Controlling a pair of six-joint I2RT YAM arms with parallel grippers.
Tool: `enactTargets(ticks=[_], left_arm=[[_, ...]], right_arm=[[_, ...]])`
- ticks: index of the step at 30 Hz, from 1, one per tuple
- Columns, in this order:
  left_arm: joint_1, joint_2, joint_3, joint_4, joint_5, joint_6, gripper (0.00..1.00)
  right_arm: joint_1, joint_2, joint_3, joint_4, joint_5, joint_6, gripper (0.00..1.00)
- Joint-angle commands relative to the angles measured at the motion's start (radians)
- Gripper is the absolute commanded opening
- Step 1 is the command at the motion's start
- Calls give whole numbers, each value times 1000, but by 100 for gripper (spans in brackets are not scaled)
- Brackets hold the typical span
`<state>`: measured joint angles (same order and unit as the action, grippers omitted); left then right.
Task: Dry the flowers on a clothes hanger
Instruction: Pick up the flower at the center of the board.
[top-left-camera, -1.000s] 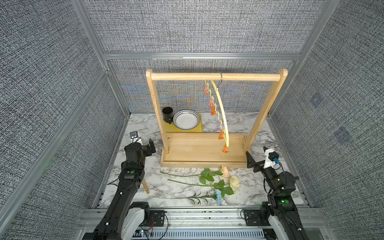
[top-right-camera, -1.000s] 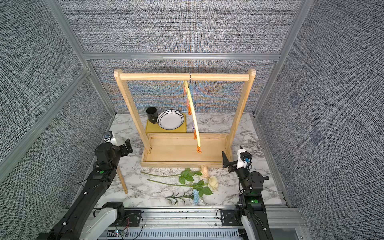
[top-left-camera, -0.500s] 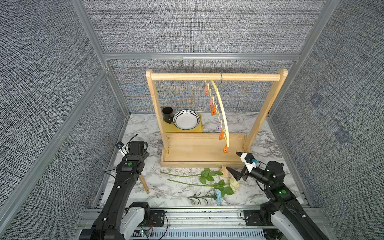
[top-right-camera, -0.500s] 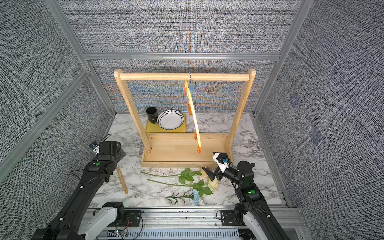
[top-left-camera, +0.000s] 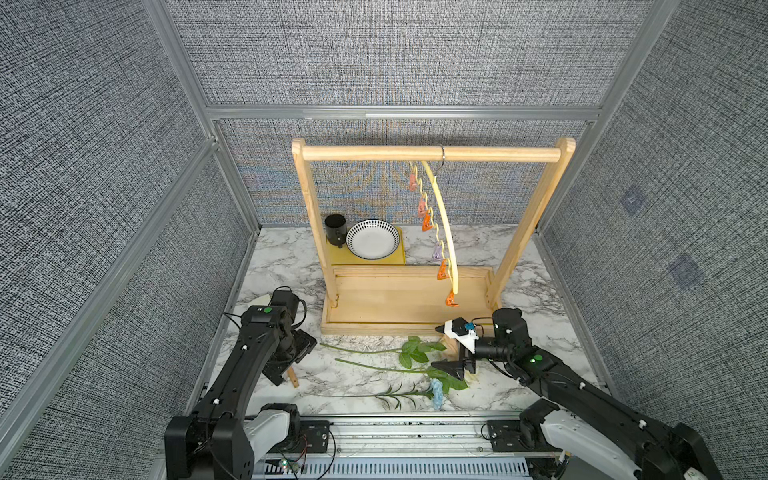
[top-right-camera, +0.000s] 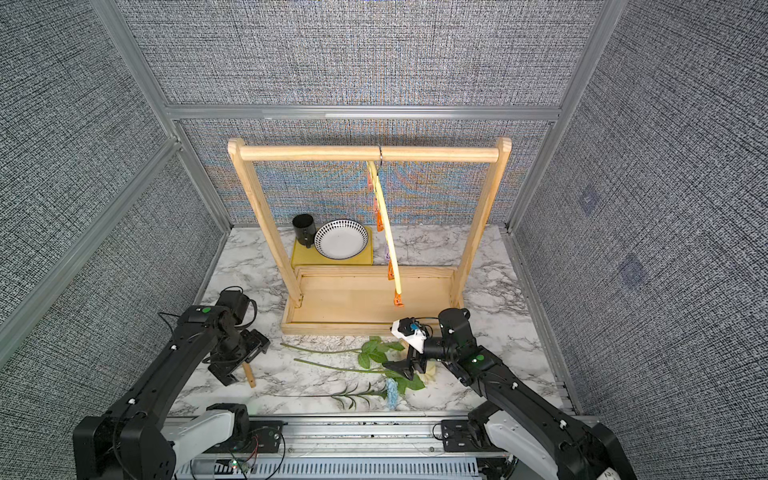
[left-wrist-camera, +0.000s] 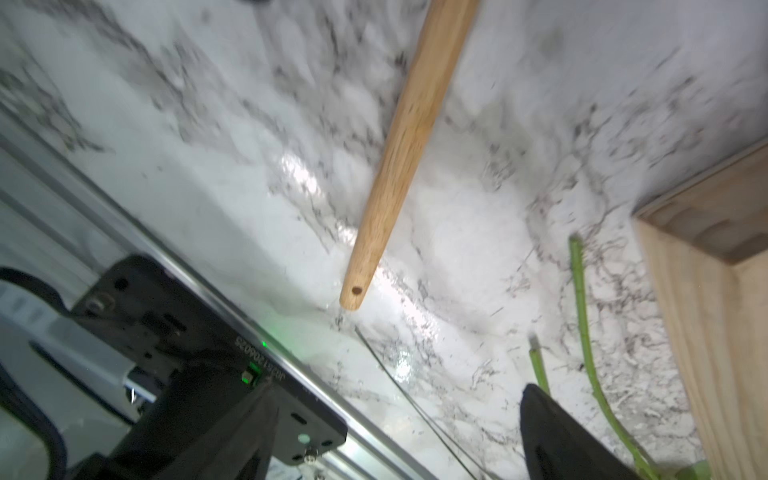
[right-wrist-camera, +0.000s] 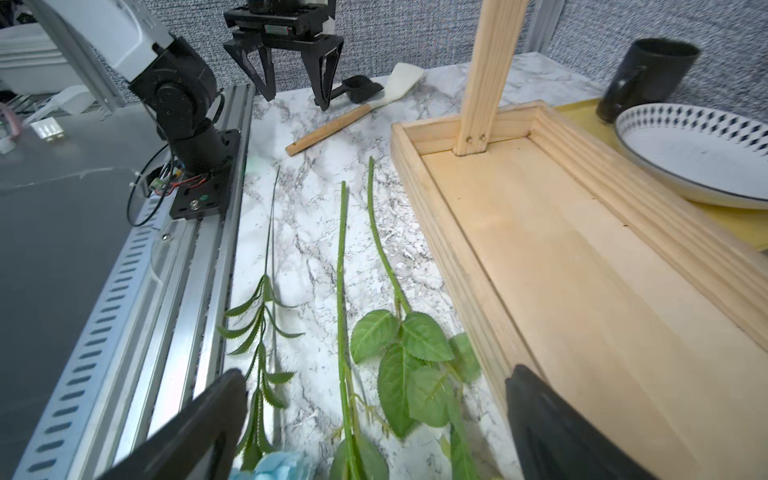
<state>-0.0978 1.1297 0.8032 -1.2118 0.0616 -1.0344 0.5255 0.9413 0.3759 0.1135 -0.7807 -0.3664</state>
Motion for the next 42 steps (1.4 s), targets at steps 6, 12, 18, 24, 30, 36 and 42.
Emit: enactTargets(ticks=[6, 12, 18, 24, 30, 36, 42], left_arm=[[-81, 14, -4, -45, 220, -142, 82], [-164, 69, 10, -7, 229, -182, 82], [-165, 121, 17, 41, 226, -178, 82], [-164, 151, 33, 59, 207, -172, 83], [-156, 177, 80, 28, 140, -161, 86], [-143, 201, 115, 20, 111, -147, 87], [-122, 182, 120, 16, 76, -160, 87]], right_arm=[[198, 190, 122, -151, 76, -206, 99], [320, 364, 232, -303, 59, -358, 99], [382, 402, 247, -314, 176, -350, 99], [396, 384, 263, -318, 204, -309, 99], [413, 272, 241, -254, 274, -224, 99], [411, 279, 310, -315, 222, -117, 99], [356, 324, 279, -276, 121, -14, 99]])
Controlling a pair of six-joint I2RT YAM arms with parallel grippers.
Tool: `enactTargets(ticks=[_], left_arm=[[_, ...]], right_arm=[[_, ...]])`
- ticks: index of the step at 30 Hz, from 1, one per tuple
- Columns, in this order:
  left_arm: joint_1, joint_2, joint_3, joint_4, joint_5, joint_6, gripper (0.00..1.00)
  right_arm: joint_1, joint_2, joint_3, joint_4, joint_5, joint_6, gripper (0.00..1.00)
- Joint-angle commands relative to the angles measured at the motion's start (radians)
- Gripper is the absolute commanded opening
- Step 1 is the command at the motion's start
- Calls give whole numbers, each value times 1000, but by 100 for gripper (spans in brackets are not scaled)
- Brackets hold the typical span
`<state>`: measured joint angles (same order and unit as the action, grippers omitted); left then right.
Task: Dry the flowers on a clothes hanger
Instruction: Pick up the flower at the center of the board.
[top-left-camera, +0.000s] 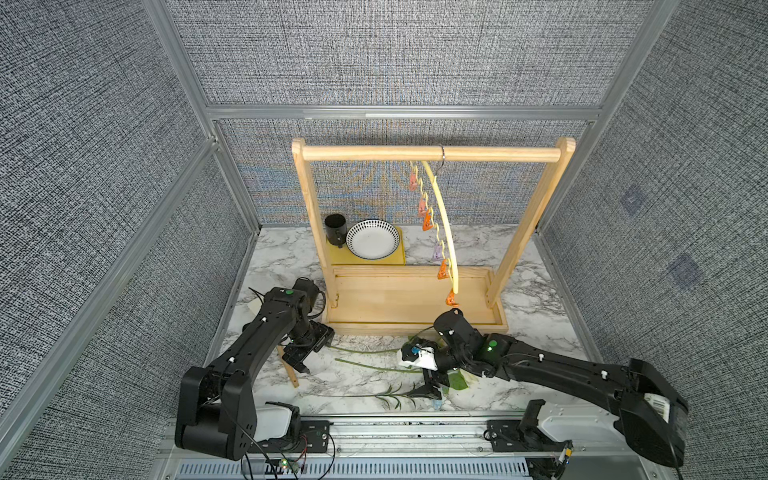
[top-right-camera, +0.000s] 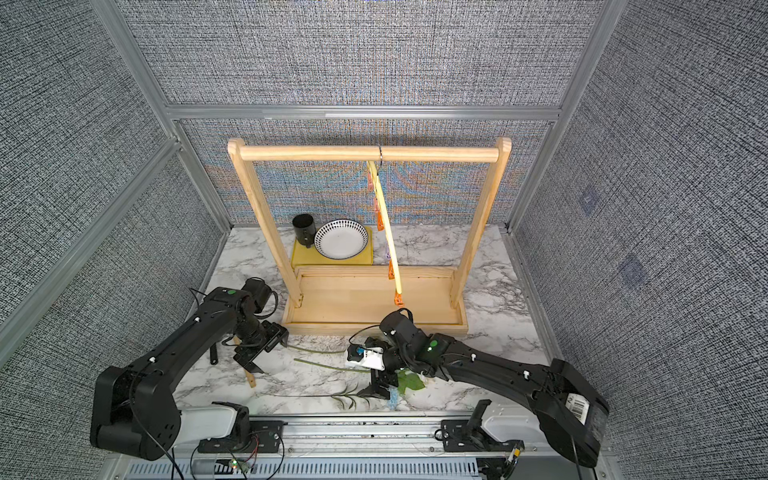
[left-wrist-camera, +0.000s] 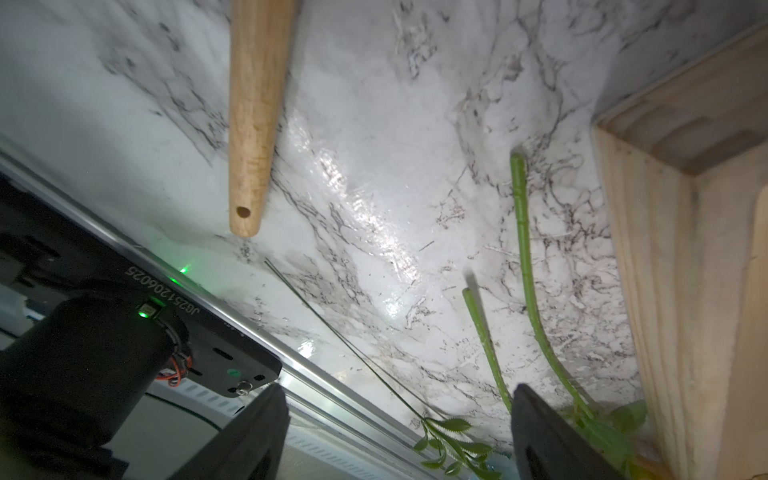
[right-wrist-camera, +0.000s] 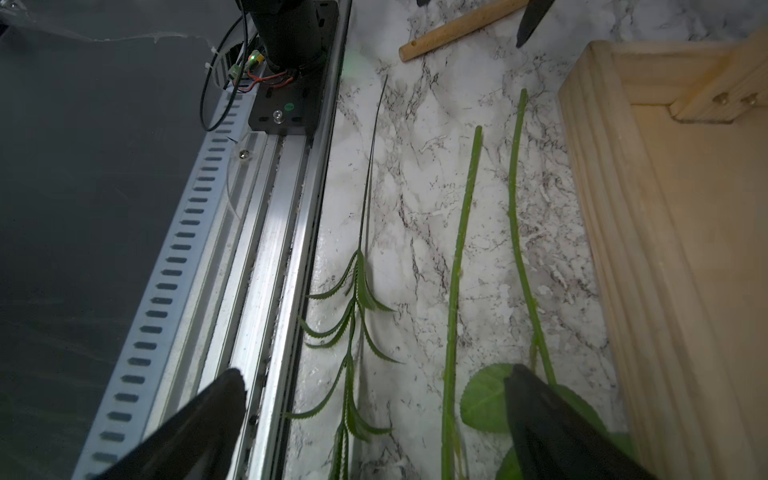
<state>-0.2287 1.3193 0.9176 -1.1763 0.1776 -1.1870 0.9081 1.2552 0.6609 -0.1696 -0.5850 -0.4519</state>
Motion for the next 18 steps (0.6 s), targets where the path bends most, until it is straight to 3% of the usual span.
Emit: enactTargets(ticks=[1, 5, 14, 18], left_arm=[[14, -12, 5, -25, -43, -12, 87], [26, -30, 1, -22, -56, -17, 88], [59, -49, -23, -20, -82, -30, 90], [70, -56, -28, -15, -88, -31, 91]], right_arm=[[-48, 17, 3, -11, -120, 70, 99], [-101, 60, 26, -46, -221, 55, 99], [90, 158, 76, -200, 142, -155, 93], [150, 247, 108, -248, 242, -207, 73]])
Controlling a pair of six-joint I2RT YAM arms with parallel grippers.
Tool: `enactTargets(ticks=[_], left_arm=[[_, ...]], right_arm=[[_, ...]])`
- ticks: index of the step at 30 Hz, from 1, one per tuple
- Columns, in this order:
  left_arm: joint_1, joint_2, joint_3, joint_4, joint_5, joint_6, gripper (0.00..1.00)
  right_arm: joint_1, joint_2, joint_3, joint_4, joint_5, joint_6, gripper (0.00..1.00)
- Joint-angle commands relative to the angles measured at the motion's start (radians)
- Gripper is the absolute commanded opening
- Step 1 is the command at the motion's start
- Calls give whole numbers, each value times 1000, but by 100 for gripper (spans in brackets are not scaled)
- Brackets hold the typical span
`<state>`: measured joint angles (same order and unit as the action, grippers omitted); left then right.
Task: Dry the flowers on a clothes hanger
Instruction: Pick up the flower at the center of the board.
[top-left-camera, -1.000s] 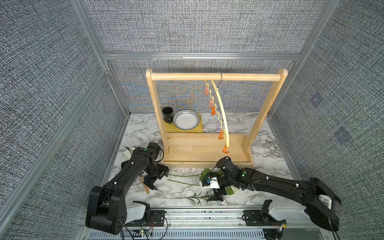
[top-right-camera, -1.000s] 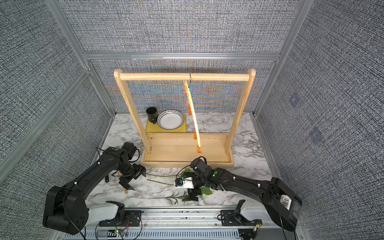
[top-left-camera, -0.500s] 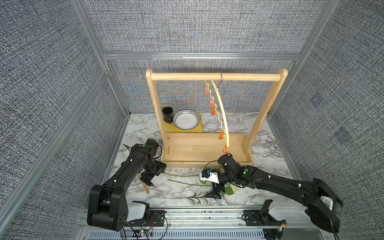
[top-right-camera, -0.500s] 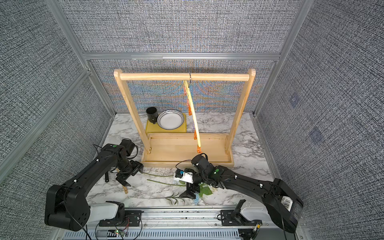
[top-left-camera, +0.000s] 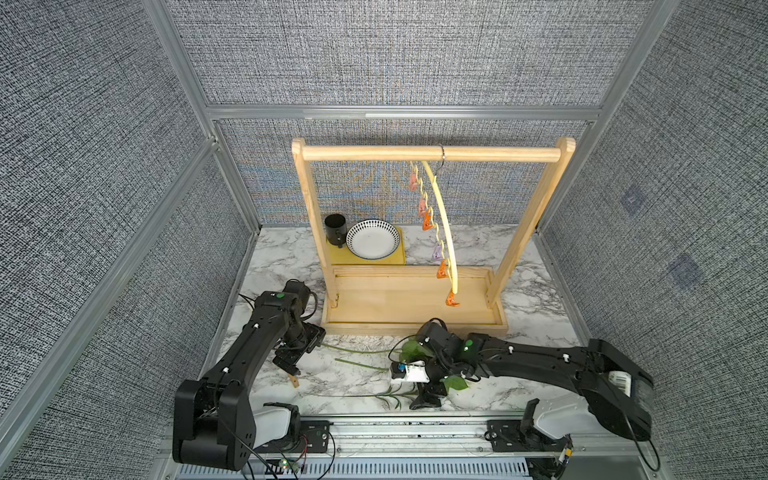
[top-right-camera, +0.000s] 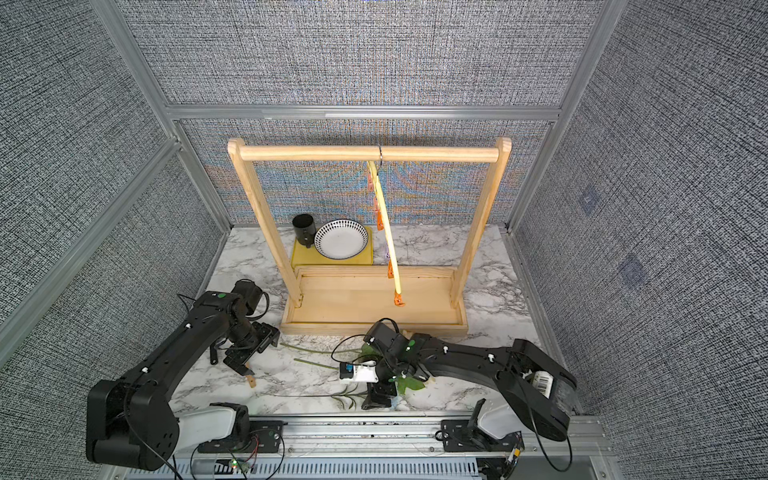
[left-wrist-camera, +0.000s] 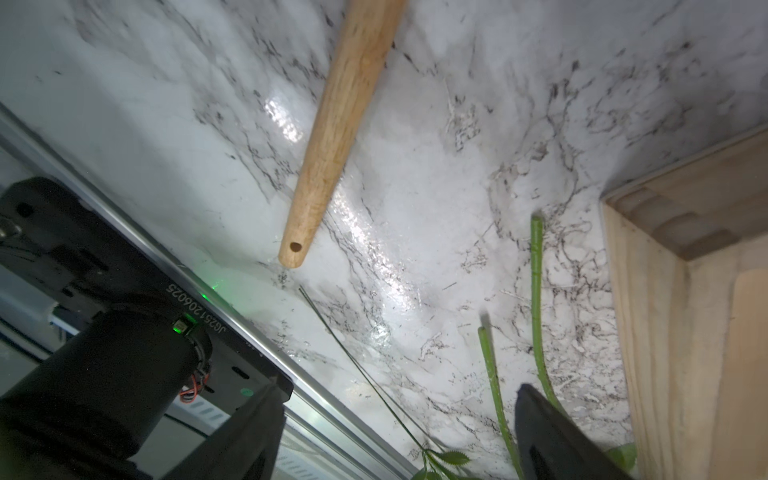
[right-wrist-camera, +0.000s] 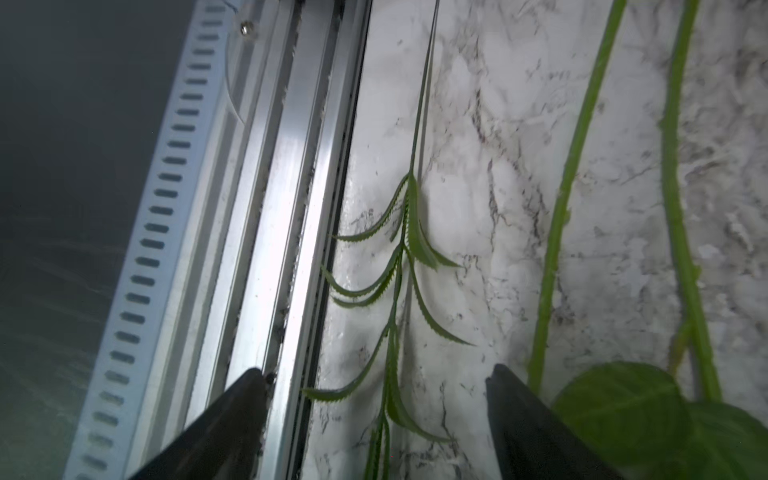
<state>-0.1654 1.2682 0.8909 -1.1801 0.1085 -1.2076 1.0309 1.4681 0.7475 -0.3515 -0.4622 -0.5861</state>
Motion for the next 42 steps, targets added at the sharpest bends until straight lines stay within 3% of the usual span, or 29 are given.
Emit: enactTargets(ticks=[1, 5, 8, 14, 26, 31, 38, 42], left_arm=[[10, -6, -3, -13, -28, -15, 91], [20, -8, 1, -6, -21, -17, 91], [26, -8, 3, -8, -32, -11, 91], [38, -26, -26, -9, -31, -8, 91], [74, -78, -6, -38, -85, 14, 92], [87, -102, 57, -76, -158, 39, 92], [99, -168, 144, -119, -301, 81, 92], [100, -234, 184, -125, -392, 85, 92]], right_arm=[[34, 51, 32, -75, 133, -80, 69], [44, 88, 46, -90, 163, -90, 63], [49, 111, 94, -107, 171, -102, 49], [54, 149, 119, -121, 191, -103, 38], [55, 144, 114, -114, 198, -82, 33], [55, 87, 68, -55, 217, -59, 31], [55, 68, 61, -43, 212, -55, 13], [55, 64, 61, -38, 214, -55, 12]])
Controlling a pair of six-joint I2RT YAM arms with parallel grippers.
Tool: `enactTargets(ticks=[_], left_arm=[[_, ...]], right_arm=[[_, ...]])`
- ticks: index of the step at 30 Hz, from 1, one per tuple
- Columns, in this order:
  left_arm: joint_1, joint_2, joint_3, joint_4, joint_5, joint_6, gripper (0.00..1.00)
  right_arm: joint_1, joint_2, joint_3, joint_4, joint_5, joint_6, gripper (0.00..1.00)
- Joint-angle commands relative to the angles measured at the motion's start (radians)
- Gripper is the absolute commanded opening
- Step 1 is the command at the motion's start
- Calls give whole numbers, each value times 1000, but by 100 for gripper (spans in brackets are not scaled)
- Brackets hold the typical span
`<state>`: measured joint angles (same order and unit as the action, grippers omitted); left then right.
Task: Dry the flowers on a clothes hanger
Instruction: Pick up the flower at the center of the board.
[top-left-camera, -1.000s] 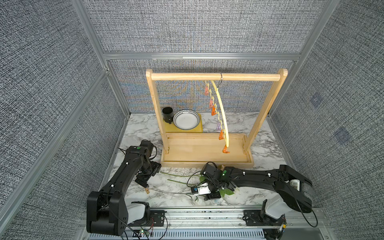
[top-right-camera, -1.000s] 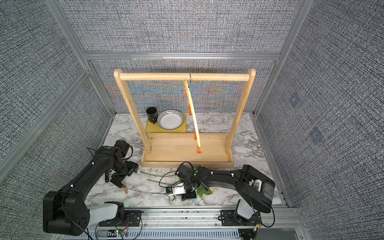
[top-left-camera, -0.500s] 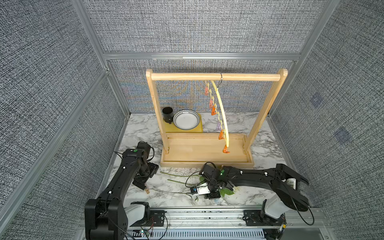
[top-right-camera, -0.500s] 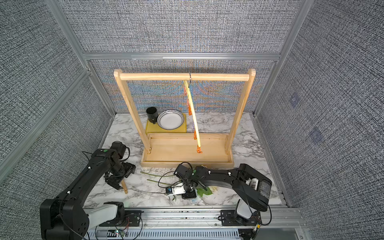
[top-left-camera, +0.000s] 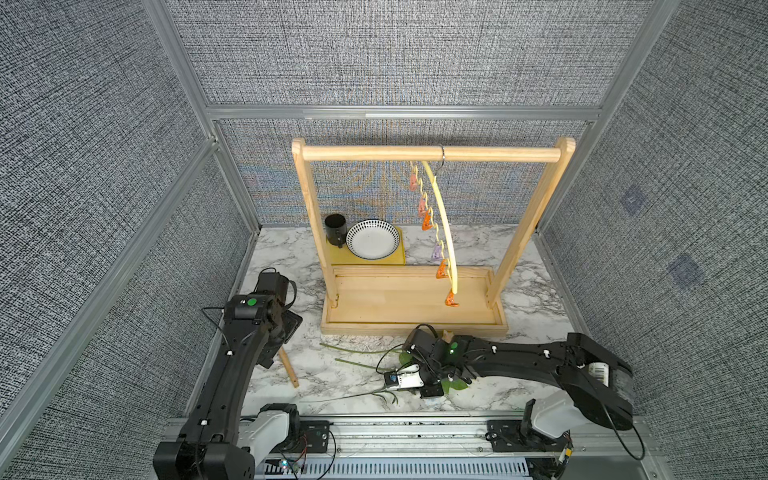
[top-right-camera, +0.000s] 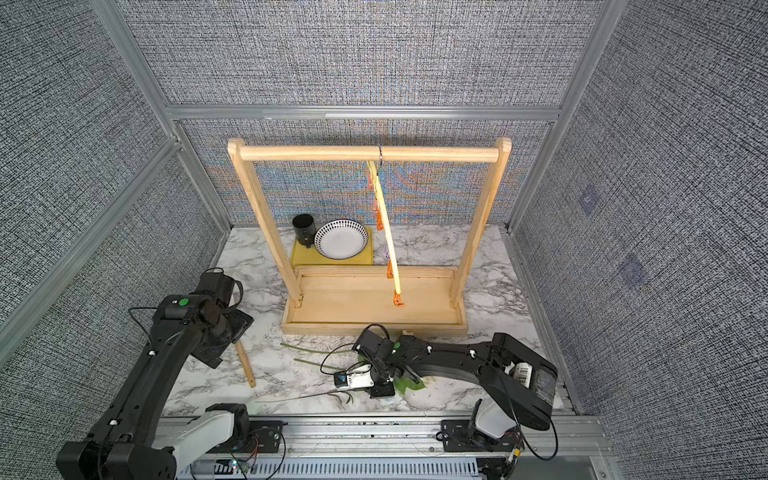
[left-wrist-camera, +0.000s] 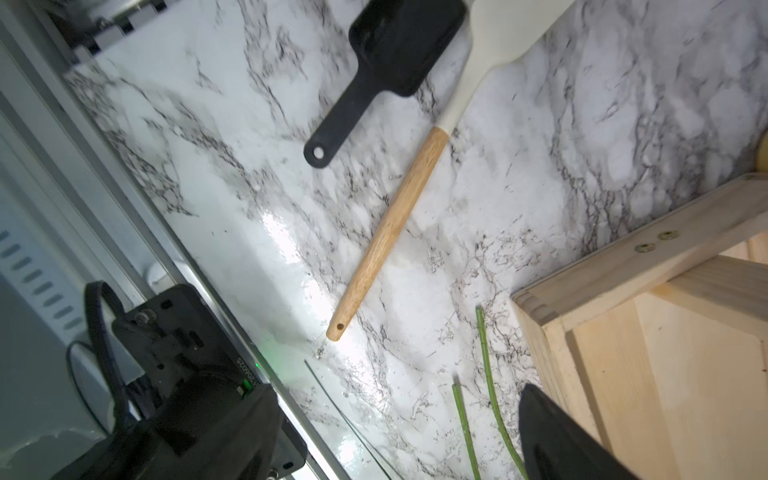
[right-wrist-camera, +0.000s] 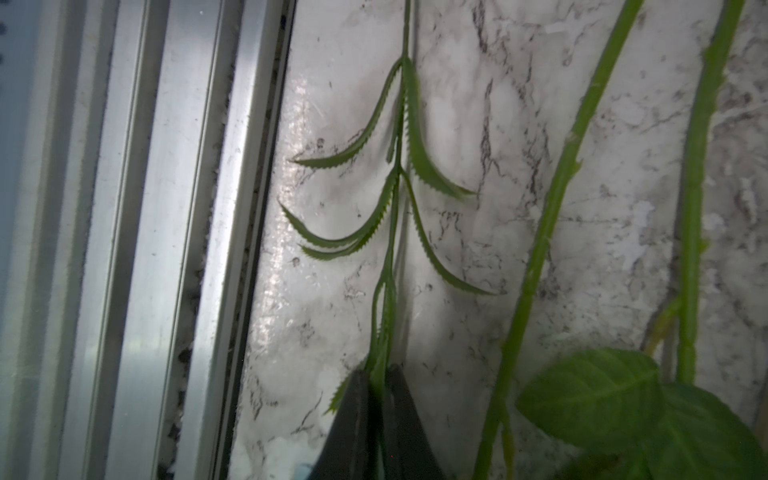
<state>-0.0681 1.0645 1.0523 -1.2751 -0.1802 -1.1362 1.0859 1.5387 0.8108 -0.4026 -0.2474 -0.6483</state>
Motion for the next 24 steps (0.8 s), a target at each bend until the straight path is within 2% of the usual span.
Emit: enactTargets(ticks=[1, 4, 7, 11, 17, 24], left_arm=[[3, -48, 30, -28, -118, 15, 92], [2, -104, 49, 20, -134, 84, 92], [2, -144, 81, 89, -104, 200, 93], [2, -179, 130, 218, 10, 388, 95], [3, -240, 138, 457, 185, 530, 98], [2, -320, 144, 703, 319, 723, 99]], right_arm=[[0, -7, -1, 15, -1, 10, 11], [-1, -32, -2, 33, 2, 20, 8], [-10, -83, -2, 67, 1, 51, 7], [-22, -182, -55, 193, -12, 135, 7], [-44, -318, -161, 423, -8, 289, 7], [-94, -461, -266, 605, -25, 428, 6]])
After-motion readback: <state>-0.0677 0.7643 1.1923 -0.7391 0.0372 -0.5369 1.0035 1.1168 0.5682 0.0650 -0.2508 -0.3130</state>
